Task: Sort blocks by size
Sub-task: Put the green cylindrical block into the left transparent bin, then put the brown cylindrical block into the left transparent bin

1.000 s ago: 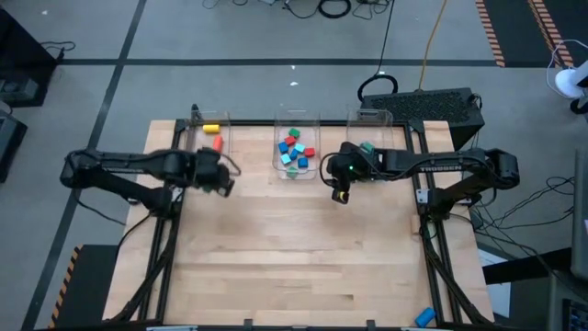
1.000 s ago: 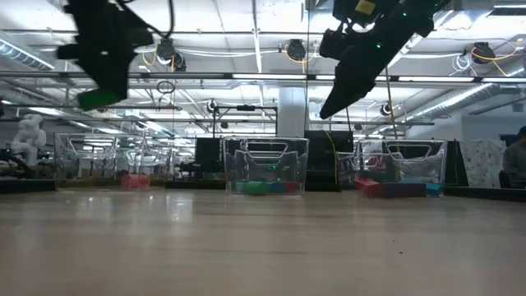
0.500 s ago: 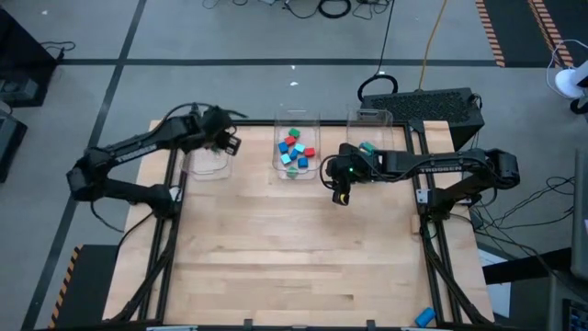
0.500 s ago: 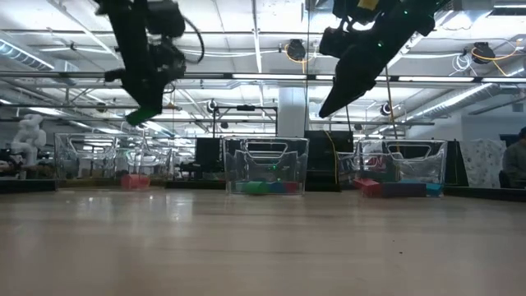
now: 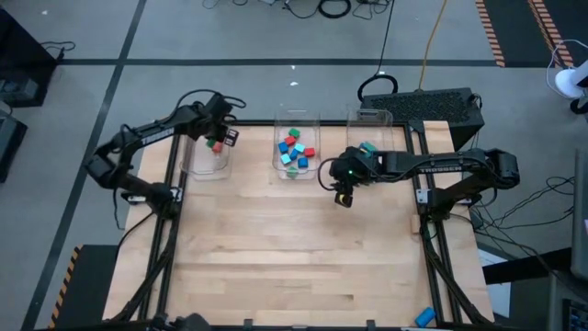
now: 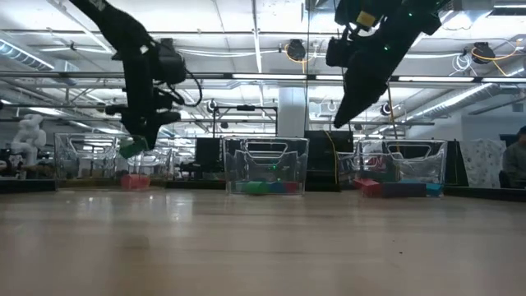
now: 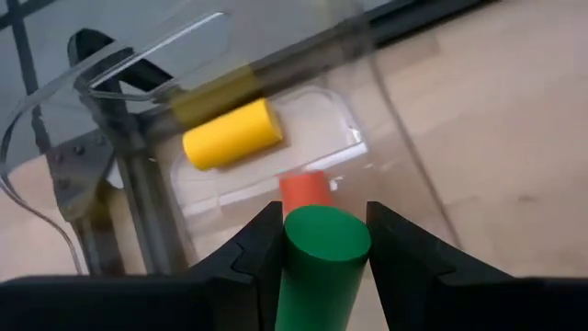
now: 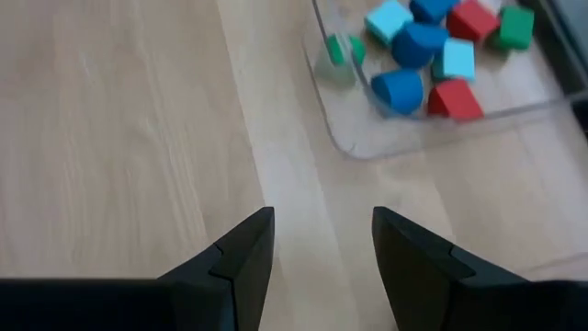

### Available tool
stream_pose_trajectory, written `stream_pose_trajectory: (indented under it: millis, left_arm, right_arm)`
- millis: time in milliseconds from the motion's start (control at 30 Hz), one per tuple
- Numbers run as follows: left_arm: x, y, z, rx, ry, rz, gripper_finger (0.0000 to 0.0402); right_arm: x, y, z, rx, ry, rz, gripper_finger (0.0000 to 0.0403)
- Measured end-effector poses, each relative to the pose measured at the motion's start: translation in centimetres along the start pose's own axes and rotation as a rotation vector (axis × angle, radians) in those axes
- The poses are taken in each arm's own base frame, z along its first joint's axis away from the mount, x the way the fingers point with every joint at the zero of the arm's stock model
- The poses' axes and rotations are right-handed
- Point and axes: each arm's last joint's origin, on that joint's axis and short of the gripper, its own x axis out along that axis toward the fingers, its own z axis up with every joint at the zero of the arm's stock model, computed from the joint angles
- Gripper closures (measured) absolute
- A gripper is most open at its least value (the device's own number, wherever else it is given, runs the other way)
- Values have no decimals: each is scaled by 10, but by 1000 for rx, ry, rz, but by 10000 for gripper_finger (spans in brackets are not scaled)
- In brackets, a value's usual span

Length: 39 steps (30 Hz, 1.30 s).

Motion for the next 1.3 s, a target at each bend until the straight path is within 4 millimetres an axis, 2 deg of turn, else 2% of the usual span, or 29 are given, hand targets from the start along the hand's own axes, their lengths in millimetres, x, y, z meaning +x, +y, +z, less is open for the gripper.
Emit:
stream_pose_trajectory:
  millis: [267,467,633,800,967,1100,1200,1300]
  left_arm:
    - [31,18,4,-39,102,58,270]
    - [48,18,2,-23,167,48,266]
    - [57,16,1,3,198,49,263]
    - [61,15,1,47,213,47,237]
    - [61,16,1,63,209,45,197]
    - [57,16,0,79,223,-5,179]
    - [38,16,5,77,155,-39,177]
    - [8,16,8,82,43,-65,176]
  right_arm:
    - [4,2,-9,99,45,-3,234]
    - [9,9,-22,84,84,7,234]
    - [9,15,-24,96,82,14,234]
    - [7,21,-24,101,66,-42,234]
    - [7,24,-25,93,67,-59,234]
    - [5,25,-35,67,159,-73,234]
    - [2,26,-47,63,275,-96,234]
    - [-5,27,-62,46,430,-127,234]
